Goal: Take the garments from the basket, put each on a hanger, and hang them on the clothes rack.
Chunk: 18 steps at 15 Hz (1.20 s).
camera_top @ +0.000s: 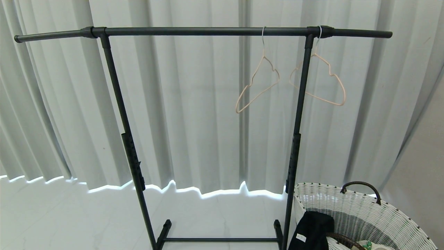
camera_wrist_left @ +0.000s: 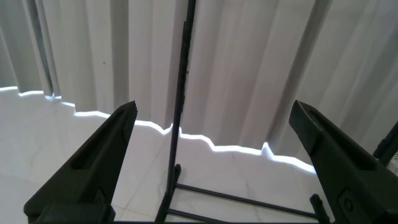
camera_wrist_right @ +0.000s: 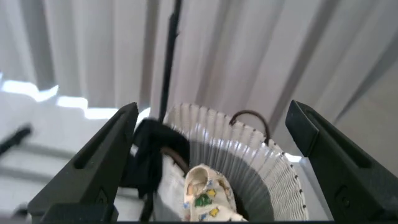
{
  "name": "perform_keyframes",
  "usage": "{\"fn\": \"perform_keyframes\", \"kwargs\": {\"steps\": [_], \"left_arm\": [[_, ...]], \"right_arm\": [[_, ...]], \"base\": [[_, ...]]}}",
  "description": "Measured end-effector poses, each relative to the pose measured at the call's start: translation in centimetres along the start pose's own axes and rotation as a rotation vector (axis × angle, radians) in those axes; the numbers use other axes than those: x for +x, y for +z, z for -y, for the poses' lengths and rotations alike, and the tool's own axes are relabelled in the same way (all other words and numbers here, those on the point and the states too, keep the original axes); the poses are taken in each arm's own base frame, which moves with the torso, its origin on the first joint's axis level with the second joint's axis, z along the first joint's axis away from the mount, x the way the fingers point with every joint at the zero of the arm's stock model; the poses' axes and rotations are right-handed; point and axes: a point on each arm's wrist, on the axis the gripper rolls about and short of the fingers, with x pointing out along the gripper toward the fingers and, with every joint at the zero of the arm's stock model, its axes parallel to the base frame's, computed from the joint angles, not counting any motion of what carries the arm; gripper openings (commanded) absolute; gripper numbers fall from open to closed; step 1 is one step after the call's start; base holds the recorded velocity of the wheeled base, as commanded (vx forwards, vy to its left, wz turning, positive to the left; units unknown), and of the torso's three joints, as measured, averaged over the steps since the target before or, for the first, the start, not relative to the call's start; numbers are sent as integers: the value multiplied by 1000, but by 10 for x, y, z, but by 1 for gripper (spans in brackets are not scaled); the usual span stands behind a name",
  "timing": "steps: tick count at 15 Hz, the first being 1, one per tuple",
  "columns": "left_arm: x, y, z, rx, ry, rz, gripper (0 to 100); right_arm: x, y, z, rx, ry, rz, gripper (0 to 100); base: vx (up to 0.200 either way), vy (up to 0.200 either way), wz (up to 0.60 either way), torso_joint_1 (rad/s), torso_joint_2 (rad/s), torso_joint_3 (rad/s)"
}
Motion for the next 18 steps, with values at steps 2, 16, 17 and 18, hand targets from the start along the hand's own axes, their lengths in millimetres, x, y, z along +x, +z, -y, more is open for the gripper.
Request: {"fn": "perform_keyframes", "kwargs": {"steps": [2,16,17,18], "left_arm": [[0,0,0,0,0,0,100],[0,0,0,0,0,0,100],[0,0,0,0,-1,0,100],[0,0,0,0,0,0,100]], "right_arm": [[25,12,5,-89,45,-163,100],[173,-83,47,-340,204,-910,100],[180,-88,49,-348,198,-912,100],[188,-93,52,-364,181,-906,100]], "base": [[0,0,0,0,0,0],[0,0,0,0,0,0],[0,0,0,0,0,0],[0,0,0,0,0,0]]}}
